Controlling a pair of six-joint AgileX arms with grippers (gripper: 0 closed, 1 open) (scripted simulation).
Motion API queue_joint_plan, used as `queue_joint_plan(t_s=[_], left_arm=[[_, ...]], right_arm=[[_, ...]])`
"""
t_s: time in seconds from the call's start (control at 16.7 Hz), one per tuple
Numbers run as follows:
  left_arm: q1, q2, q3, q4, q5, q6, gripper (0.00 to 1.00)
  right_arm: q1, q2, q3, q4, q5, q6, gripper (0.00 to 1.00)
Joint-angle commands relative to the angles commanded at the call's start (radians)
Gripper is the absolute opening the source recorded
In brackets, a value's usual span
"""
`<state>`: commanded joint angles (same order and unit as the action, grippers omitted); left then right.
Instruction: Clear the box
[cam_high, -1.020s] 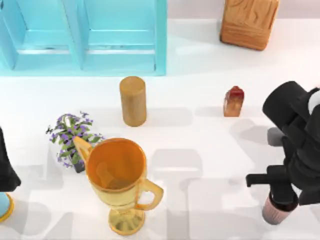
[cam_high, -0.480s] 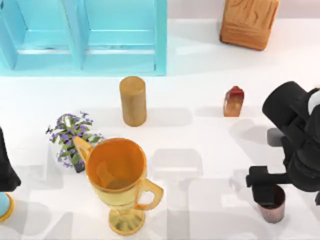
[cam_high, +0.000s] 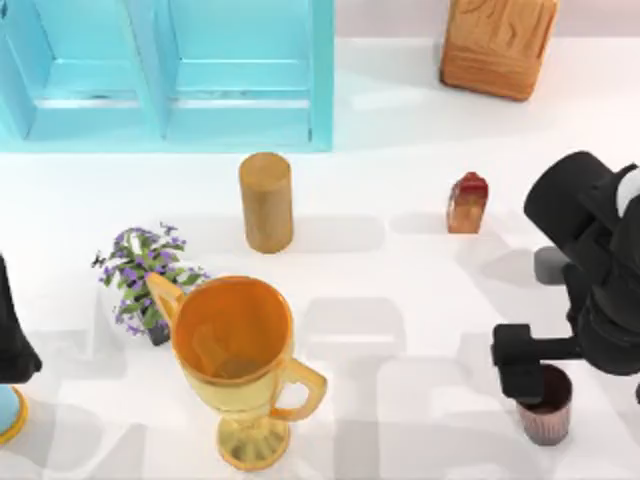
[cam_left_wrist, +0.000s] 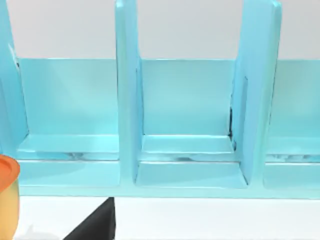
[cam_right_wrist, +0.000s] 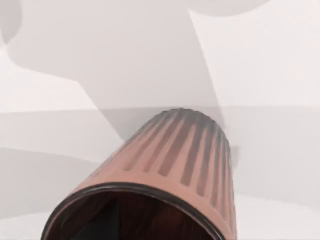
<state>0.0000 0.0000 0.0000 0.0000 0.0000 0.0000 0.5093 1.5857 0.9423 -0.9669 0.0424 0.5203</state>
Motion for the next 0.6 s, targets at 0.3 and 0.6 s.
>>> queue_joint_plan(t_s=[0.3, 0.6], left_arm=[[0.0, 0.0, 0.0, 0.0, 0.0, 0.0, 1.0], [0.0, 0.0, 0.0, 0.0, 0.0, 0.0, 1.0]], right_arm=[[-0.002, -0.046, 0.17, -0.235, 0.0, -0.002, 1.0], [-0.006, -0.088, 0.281, -0.372, 0.0, -0.007, 1.0]])
